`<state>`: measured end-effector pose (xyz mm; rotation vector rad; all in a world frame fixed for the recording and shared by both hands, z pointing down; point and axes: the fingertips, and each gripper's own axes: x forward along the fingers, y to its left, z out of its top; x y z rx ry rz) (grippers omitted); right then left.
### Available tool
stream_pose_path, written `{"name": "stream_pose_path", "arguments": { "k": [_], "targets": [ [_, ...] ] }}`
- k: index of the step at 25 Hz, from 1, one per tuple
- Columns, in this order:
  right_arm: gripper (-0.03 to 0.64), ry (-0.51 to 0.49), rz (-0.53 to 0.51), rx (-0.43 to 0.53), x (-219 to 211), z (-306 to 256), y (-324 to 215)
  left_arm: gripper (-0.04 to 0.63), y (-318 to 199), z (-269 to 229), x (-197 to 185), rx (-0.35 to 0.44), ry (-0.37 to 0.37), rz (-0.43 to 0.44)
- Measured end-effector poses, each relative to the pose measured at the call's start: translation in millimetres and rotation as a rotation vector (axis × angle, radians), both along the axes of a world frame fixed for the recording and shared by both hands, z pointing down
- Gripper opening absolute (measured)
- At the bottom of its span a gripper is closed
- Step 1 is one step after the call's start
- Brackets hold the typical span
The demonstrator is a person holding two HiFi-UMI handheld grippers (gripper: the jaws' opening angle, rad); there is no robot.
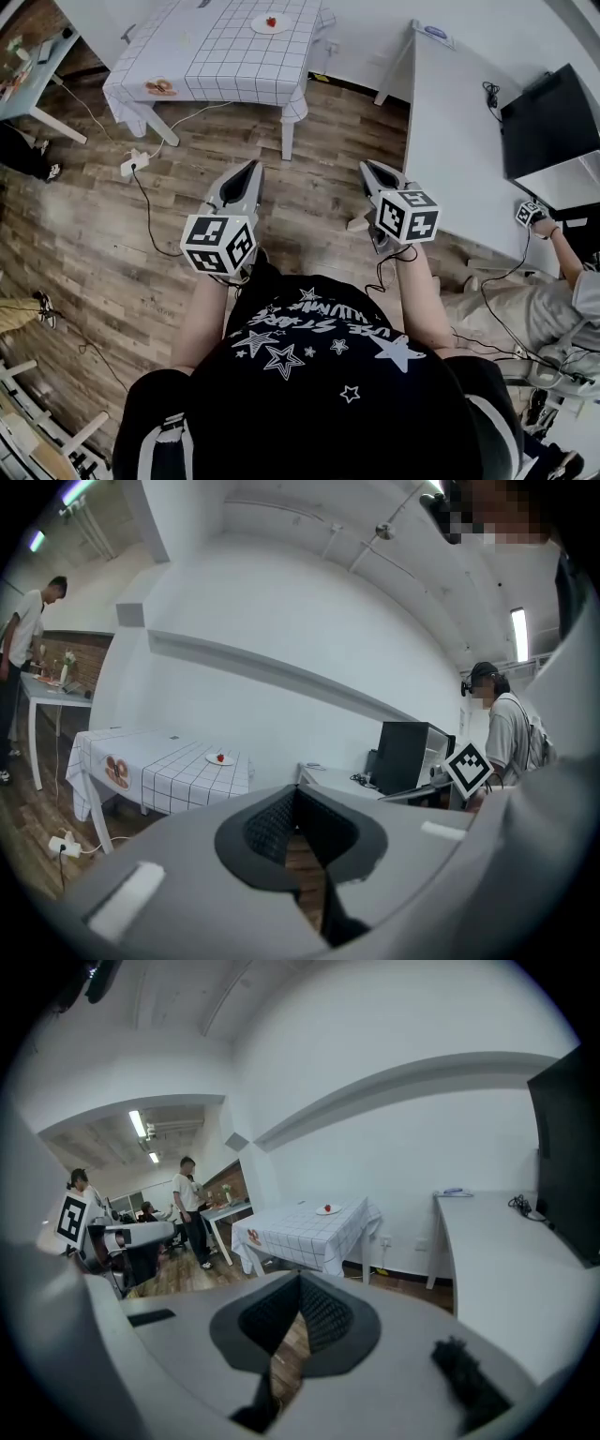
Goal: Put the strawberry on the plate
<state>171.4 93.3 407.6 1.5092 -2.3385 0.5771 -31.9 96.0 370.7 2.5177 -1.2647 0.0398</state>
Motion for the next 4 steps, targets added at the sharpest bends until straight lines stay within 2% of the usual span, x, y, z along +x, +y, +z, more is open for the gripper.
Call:
{"name": "stream_pose_path", "arguments": {
  "k": [4],
  "targets": [
    [0.014, 0.005, -0.008, 0.002, -6, -15, 20, 0.009, 20, -12, -3, 0.003, 0.021, -0.013]
  ]
}}
